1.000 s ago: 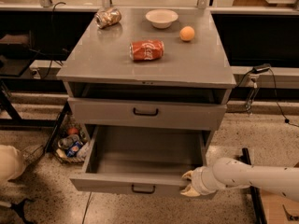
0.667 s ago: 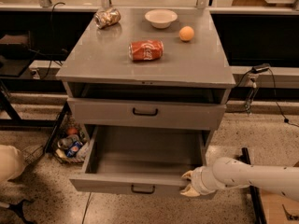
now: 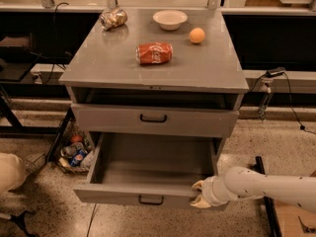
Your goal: Open middle drawer
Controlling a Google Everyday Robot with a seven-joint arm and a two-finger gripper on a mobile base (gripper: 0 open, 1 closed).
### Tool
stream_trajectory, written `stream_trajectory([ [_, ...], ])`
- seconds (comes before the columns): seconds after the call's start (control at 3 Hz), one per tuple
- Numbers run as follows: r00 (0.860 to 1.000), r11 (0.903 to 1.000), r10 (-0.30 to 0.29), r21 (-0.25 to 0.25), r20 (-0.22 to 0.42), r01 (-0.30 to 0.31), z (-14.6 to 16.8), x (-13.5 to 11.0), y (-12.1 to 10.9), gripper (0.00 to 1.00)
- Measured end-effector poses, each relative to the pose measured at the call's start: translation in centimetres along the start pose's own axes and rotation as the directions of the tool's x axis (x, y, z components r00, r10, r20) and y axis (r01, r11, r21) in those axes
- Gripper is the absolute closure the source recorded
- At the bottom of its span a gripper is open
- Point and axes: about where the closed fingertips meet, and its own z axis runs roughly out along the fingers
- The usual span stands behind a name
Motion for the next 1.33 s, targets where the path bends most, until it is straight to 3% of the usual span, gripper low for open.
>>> stream_trajectory([
  [0.33, 1.0, 1.0, 0.0, -0.003, 0.001, 0.0, 0.1, 0.0, 0.1, 0.12],
  [0.67, 1.0, 1.0, -0.001, -0.005, 0.002, 0.001, 0.2, -0.1, 0.2, 0.0],
  [1.0, 0.999, 0.999, -0.034, 0.03, 0.023, 0.033, -3.4, 0.4, -0.7, 0.0],
  [1.33, 0.996, 0.9896, -0.081, 0.122, 0.043, 0.076, -11.9, 0.7, -2.1, 0.0],
])
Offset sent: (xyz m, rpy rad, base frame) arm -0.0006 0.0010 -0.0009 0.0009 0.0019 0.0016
